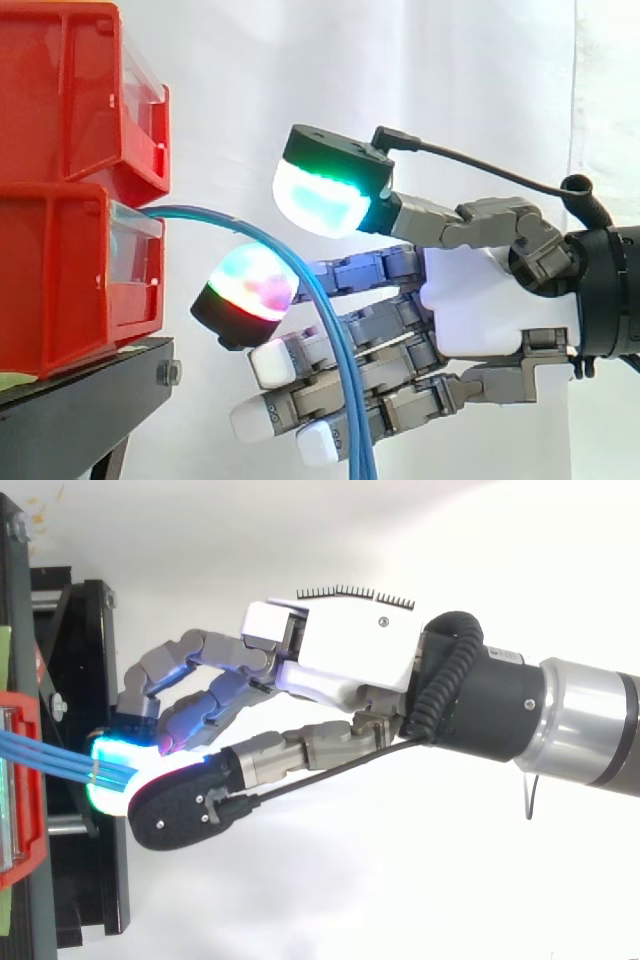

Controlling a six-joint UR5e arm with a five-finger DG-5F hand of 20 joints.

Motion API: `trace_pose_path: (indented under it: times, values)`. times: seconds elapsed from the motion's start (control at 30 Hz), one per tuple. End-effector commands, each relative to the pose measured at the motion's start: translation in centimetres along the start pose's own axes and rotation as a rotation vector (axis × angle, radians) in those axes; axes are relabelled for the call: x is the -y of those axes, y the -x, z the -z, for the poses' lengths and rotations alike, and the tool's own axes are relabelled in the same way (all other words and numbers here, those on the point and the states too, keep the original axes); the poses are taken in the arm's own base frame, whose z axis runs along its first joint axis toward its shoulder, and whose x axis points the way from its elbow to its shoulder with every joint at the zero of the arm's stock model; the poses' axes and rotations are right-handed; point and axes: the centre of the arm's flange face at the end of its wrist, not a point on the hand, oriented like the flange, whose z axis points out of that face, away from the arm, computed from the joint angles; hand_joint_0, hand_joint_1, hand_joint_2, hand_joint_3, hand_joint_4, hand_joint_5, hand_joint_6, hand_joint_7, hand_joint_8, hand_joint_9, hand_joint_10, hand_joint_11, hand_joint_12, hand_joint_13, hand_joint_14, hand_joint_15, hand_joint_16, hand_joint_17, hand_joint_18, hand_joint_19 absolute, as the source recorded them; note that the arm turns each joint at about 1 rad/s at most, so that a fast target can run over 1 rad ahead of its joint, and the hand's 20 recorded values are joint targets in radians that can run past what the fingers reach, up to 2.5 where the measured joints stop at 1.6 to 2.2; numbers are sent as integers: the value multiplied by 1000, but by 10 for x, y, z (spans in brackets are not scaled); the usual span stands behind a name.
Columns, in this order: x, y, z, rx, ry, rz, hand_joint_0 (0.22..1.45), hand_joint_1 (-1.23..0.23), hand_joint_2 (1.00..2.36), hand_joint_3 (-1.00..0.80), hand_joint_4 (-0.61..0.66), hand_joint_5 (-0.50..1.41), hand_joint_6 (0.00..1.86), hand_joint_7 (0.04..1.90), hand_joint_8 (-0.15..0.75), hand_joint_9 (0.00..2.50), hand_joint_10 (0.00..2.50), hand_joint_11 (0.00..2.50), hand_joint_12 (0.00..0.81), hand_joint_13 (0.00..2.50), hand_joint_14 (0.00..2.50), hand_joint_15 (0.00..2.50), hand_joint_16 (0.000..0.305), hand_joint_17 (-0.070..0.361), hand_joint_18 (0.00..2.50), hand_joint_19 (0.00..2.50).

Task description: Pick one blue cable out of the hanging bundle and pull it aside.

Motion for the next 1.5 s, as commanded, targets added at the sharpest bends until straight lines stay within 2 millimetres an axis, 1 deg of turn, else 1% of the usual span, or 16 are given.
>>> trace_pose_path:
  times: [0.0,0.13,0.23,0.27,0.3,0.43,0.53,0.6,0.77,0.87,1.03,1.13,1.17,1.3,1.43,1.47]
  values:
    - [0,3,0,4,0,0,567,-638,1009,-385,75,-151,858,885,290,903,16,505,360,638,14,332,47,105,610,505]
    - [0,8,-1,8,-3,1,592,-734,1016,-290,40,-152,867,869,280,897,16,517,355,640,13,325,45,102,624,488]
    - [-11,15,0,17,3,7,645,-849,1019,-277,-60,-159,882,867,275,891,16,518,354,650,12,314,44,98,655,467]
    - [-10,17,0,19,0,13,653,-868,1018,-285,-64,-157,881,879,271,905,16,513,352,660,12,316,44,98,671,472]
    - [-15,17,1,19,3,16,666,-904,1019,-281,-113,-149,868,998,265,932,16,515,344,680,12,317,43,98,697,469]
    - [-21,22,5,24,-12,45,692,-935,1020,-264,-151,-143,857,1197,259,990,16,517,342,718,13,337,43,97,733,482]
    - [-24,23,6,25,-16,48,735,-906,1011,-375,-213,-164,886,1107,255,975,18,515,345,726,14,343,43,97,741,490]
    - [-26,24,8,25,-22,50,754,-881,1000,-500,-155,-186,903,973,250,944,16,538,344,718,13,342,43,97,739,482]
    - [-26,23,8,24,-23,57,666,-888,1000,-500,20,-187,901,820,252,930,19,575,347,710,15,356,44,98,726,500]
    - [-26,23,8,24,-23,57,569,-890,1000,-500,42,-186,900,818,268,932,17,596,358,702,14,369,45,102,712,523]
    - [-26,23,8,24,-25,58,504,-859,1000,-500,57,-182,895,801,281,939,16,592,377,706,14,381,49,111,715,537]
    - [-26,23,8,24,-23,57,504,-704,1000,-500,53,-179,886,818,291,949,19,604,381,702,15,396,50,113,701,548]
    - [-26,24,8,25,-25,58,535,-655,1007,-405,48,-179,880,846,286,944,17,597,375,695,15,399,49,110,674,559]
    - [-26,23,8,24,-23,57,555,-680,1020,-162,31,-189,886,859,288,935,20,607,373,689,15,400,48,108,663,567]
    - [-26,24,8,25,-23,57,583,-739,1023,-115,24,-194,894,823,286,930,18,611,365,689,15,395,47,106,666,561]
    - [-26,23,8,24,-23,57,611,-812,1023,-150,-13,-196,896,800,276,924,18,620,361,695,15,392,46,104,688,550]
